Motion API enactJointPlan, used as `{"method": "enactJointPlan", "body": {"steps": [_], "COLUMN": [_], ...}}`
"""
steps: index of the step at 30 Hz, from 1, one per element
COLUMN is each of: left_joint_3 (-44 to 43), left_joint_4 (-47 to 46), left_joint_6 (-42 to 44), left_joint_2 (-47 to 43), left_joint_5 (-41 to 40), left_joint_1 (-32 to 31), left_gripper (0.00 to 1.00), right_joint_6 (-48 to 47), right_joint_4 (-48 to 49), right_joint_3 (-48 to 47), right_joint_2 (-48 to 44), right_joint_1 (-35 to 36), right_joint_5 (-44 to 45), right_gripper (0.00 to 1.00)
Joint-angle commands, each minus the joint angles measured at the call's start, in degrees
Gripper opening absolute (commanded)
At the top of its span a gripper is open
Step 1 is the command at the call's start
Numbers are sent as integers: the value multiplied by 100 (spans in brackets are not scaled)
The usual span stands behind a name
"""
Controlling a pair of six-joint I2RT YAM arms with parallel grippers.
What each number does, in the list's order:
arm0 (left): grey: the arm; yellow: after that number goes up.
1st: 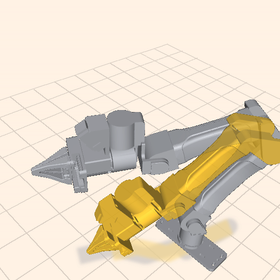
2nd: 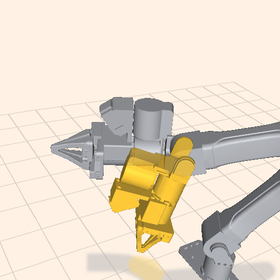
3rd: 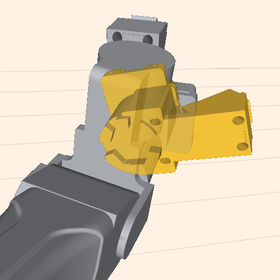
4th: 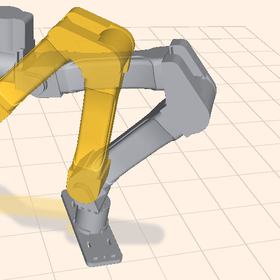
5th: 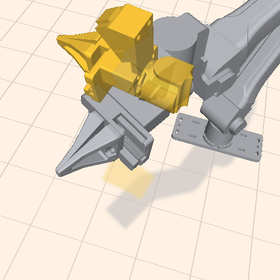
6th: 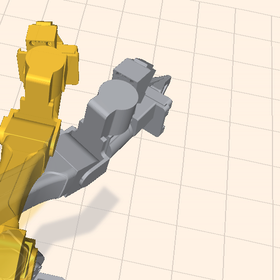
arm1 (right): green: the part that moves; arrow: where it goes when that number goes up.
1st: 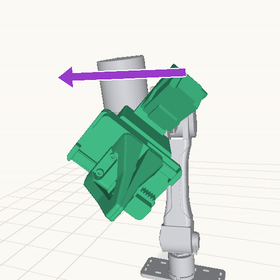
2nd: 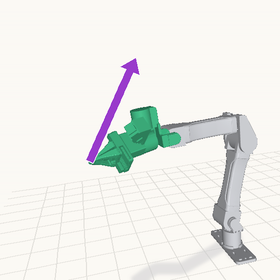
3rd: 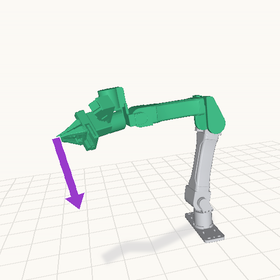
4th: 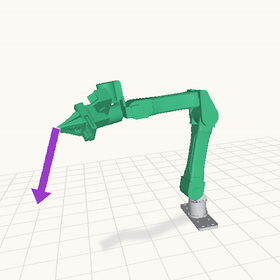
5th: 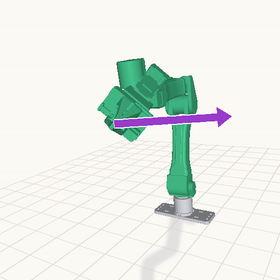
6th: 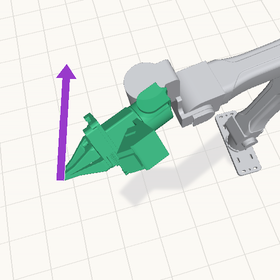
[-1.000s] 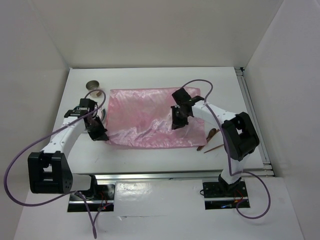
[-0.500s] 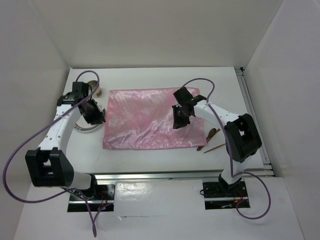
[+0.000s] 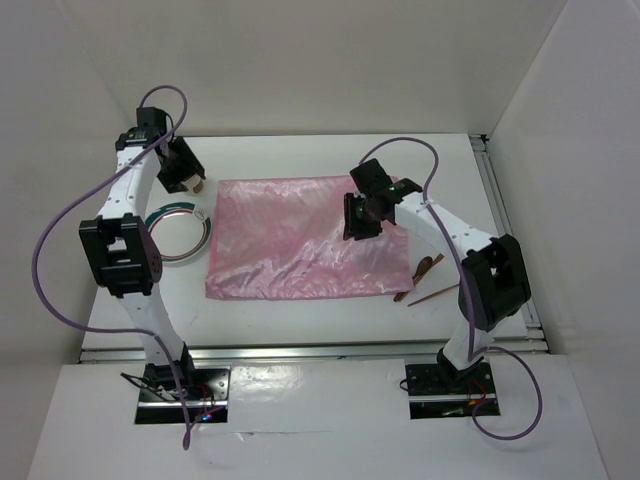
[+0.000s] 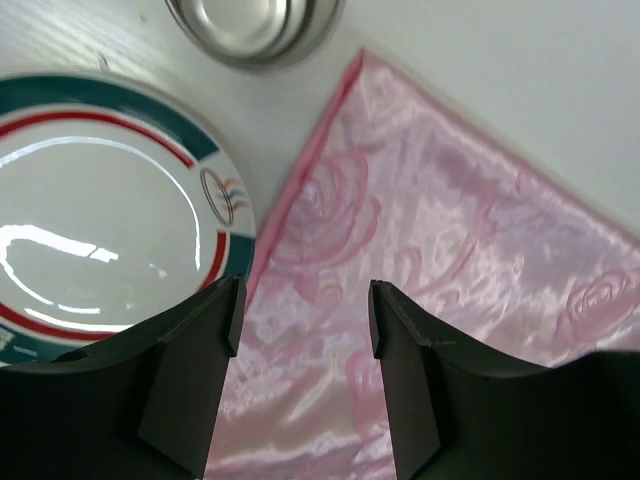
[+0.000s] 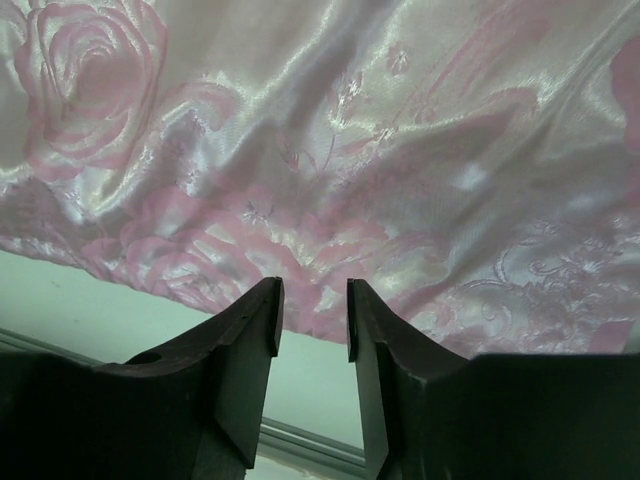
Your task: Set the dinner table for one person
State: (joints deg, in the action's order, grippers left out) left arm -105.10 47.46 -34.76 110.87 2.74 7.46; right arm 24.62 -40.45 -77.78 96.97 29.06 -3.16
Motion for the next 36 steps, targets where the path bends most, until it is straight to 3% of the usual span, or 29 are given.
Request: {"method": "enactJointPlan", "body": {"steps": [1, 6, 11, 15, 18, 22, 25, 33, 36], "left_joint_3": [-712, -1092, -486, -20, -1, -651, -1152, -1557, -1724], "left_joint_4": [140, 281, 9, -210, -273, -54, 17, -97, -97], "left_joint_6": [-4, 49, 162, 268, 330, 277, 155, -118, -118], "left_joint_2": [416, 629, 243, -179, -241, 311, 689, 1419, 1674], "left_joint_5": [-142, -213, -291, -713, -1021, -1083, -1188, -1136, -1136], "left_joint_1": [80, 132, 132, 132, 132, 194, 246, 466, 466], "left_gripper": [69, 69, 72, 77, 90, 92, 91, 79, 79], "right_joint_6": [-124, -124, -72, -19, -19, -19, -19, -19, -19], "right_joint_4": [-183, -131, 2, 2, 63, 116, 54, 2, -51], "right_joint_3": [-335, -440, -493, -598, -598, -598, -704, -756, -818], "right_joint_2": [-205, -152, -99, -99, -99, -47, 6, 112, 173], "right_joint_1": [-41, -93, -198, -199, -199, -252, -252, -304, -304], "right_joint_5": [263, 386, 386, 439, 492, 492, 439, 439, 439], "right_gripper": [44, 60, 83, 92, 92, 93, 93, 93, 93]}}
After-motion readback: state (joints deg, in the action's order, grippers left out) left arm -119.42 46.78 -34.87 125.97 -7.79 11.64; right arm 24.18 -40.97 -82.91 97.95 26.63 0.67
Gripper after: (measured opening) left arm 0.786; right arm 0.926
